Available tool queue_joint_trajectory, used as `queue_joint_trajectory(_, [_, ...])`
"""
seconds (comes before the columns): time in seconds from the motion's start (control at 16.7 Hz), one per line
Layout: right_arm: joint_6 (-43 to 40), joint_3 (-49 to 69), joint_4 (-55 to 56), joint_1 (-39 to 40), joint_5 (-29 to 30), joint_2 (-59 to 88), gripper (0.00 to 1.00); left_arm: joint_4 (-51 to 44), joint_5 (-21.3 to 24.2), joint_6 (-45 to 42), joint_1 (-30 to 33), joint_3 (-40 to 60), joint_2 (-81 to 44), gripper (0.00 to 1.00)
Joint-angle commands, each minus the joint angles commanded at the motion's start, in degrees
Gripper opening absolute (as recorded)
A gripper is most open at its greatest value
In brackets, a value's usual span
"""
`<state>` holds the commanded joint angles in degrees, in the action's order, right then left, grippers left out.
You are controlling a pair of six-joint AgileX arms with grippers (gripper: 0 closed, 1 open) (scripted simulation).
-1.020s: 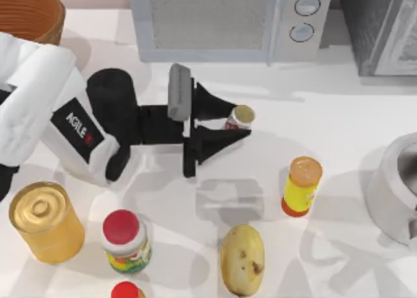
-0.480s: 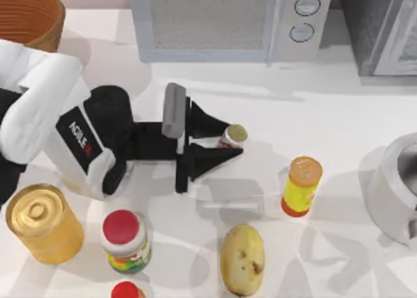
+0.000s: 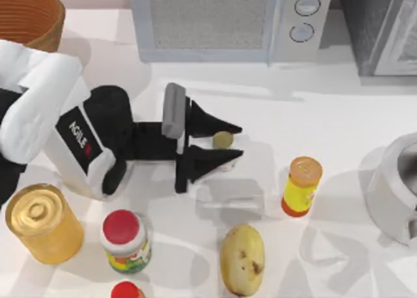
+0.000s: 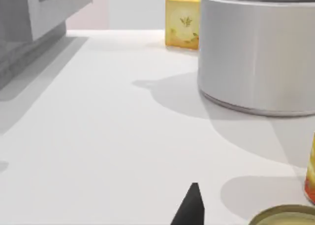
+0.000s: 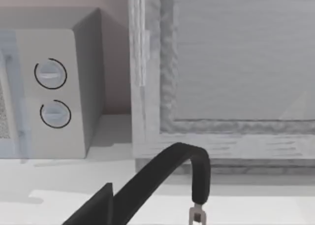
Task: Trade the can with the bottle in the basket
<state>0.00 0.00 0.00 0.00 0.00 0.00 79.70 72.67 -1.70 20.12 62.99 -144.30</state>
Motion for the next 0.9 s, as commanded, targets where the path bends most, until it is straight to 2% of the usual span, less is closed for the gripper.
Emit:
queue_joint_trajectory(0.24, [0.0, 0.0, 0.0, 0.0, 0.0, 0.0, 1.0, 0.0, 0.0, 0.0, 0.0, 0.0, 0.0, 0.98])
queue_joint_trajectory(0.9, [0.0, 0.0, 0.0, 0.0, 0.0, 0.0, 1.0, -0.27, -0.38, 0.02, 0.3, 0.33, 0.41, 1.0])
